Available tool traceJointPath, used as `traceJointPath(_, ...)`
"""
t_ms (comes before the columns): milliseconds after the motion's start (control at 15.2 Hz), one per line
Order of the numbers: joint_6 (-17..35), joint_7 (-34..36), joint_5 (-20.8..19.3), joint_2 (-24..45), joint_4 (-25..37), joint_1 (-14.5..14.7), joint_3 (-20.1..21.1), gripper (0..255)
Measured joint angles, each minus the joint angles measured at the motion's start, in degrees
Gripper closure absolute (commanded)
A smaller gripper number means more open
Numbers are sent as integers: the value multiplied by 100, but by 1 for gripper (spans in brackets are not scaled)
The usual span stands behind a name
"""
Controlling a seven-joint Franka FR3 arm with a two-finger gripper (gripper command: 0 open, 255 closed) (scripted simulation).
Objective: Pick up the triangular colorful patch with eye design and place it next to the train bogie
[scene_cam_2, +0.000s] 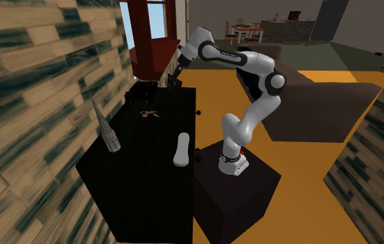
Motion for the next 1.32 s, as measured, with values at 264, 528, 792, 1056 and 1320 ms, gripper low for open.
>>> traceJointPath(264, 233, -23, -71, -115, -346, -67, -71, 255)
traceJointPath(528, 496, -39, -147, -210, -703, -132, -150, 255)
traceJointPath(792, 759, -59, -227, -296, -1052, -198, -240, 255)
traceJointPath(1056, 1019, -77, -312, -378, -1398, -271, -328, 255)
traceJointPath(1320, 1254, -121, -399, -441, -1695, -341, -444, 255)
